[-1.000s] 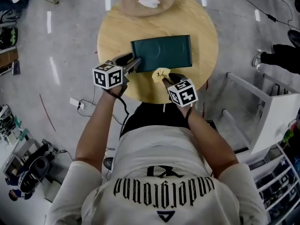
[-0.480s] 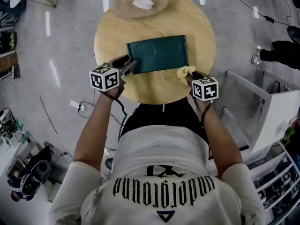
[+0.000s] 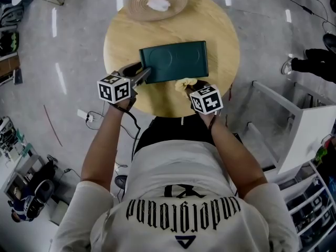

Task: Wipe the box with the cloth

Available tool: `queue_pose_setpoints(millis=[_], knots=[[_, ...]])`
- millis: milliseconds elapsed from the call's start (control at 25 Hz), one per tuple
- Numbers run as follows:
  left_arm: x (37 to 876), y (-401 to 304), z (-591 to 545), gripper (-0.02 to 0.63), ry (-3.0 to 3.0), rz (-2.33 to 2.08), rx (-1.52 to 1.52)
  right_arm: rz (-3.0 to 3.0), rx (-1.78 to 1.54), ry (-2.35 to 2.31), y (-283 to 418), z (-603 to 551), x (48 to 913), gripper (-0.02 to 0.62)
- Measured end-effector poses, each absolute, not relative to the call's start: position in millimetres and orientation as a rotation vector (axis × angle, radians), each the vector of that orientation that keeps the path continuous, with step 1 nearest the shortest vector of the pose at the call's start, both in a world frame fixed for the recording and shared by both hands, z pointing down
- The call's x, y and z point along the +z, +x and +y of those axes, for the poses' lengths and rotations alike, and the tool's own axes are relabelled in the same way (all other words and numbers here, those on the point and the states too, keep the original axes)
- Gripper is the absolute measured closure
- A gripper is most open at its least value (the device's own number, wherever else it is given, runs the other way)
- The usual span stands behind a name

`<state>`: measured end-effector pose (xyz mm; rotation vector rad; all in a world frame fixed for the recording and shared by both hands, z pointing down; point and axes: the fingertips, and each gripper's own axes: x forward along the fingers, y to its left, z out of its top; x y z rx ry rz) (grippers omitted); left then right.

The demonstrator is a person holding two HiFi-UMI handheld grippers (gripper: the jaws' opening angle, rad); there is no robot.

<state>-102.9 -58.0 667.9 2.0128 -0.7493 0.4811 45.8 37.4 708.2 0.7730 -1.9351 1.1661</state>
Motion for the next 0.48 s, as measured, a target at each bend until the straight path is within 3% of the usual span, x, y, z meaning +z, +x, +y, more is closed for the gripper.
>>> queue_pose_setpoints(millis=[480], knots=[[669.4, -105.4, -58.7, 0.405, 1.992, -0.747, 0.520, -1.862, 1.145, 0.784, 141.2, 24.2, 705.0, 0.515]])
